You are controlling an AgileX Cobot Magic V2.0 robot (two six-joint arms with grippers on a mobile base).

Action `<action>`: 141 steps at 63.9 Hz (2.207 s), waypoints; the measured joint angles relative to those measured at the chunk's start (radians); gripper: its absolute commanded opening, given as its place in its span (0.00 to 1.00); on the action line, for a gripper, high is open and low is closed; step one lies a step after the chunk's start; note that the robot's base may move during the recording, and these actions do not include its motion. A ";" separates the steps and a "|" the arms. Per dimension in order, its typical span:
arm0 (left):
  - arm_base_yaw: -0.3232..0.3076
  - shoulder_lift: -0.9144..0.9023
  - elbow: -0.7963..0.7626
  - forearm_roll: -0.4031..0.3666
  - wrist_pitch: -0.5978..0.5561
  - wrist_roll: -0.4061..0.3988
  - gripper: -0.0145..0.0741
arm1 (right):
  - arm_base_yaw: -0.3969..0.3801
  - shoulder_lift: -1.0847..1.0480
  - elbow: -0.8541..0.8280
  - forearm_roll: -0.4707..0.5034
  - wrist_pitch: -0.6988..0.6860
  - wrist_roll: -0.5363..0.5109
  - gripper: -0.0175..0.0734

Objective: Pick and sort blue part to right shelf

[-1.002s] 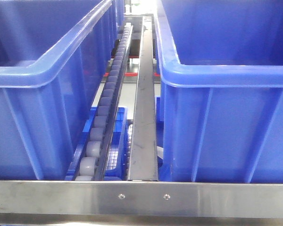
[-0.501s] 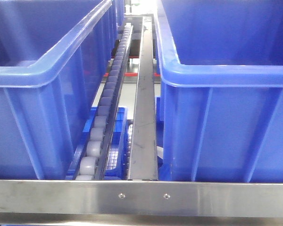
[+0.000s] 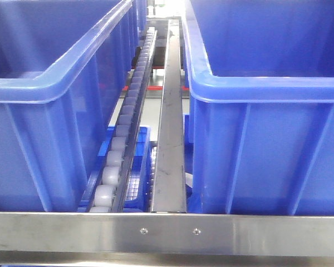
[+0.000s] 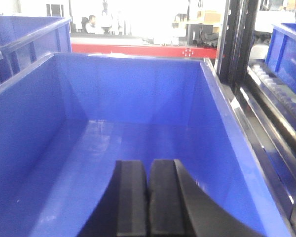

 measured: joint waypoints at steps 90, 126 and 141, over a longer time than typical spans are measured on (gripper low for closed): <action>0.000 -0.004 0.001 0.004 0.006 0.000 0.30 | 0.000 -0.278 0.207 0.000 0.093 0.000 0.26; -0.039 -0.043 0.084 0.233 0.004 -0.002 0.30 | 0.000 -0.278 0.207 0.000 0.098 0.000 0.26; -0.134 -0.165 0.195 0.212 -0.096 -0.002 0.30 | 0.000 -0.278 0.207 0.000 0.098 0.000 0.26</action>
